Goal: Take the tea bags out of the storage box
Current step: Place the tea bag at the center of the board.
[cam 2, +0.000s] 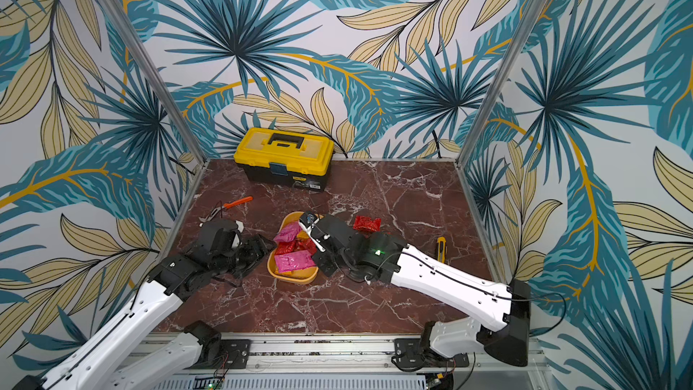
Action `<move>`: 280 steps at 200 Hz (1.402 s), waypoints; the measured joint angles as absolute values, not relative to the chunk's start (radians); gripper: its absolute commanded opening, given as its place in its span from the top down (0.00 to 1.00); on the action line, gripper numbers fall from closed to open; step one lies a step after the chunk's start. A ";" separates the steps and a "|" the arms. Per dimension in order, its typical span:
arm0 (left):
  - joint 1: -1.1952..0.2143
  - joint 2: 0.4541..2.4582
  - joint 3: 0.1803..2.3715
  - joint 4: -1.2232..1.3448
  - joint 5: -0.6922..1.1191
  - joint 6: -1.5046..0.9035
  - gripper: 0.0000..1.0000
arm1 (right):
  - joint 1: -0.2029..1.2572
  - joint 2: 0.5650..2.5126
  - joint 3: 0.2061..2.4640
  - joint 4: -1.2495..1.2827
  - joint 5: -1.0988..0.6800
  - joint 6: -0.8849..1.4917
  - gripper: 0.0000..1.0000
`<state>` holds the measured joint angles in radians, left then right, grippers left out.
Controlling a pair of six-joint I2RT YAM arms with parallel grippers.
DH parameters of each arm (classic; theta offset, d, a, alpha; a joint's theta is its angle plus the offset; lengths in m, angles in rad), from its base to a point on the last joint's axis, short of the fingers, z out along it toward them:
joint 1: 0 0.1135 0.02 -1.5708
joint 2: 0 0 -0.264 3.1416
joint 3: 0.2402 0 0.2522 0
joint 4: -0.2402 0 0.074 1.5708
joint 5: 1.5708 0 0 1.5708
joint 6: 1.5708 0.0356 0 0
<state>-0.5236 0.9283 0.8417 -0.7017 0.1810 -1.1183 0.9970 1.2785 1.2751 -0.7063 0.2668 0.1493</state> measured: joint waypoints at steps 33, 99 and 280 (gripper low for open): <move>-0.635 1.074 0.900 -0.584 0.191 -1.119 0.29 | 0.823 1.161 1.182 -0.674 0.290 0.232 1.00; -0.744 1.303 1.009 -0.421 0.240 -1.118 0.29 | 0.476 1.110 1.115 -0.623 0.199 0.388 1.00; -0.780 1.237 1.020 -0.322 0.279 -1.123 0.27 | -0.065 1.406 0.944 -0.131 -0.381 0.786 1.00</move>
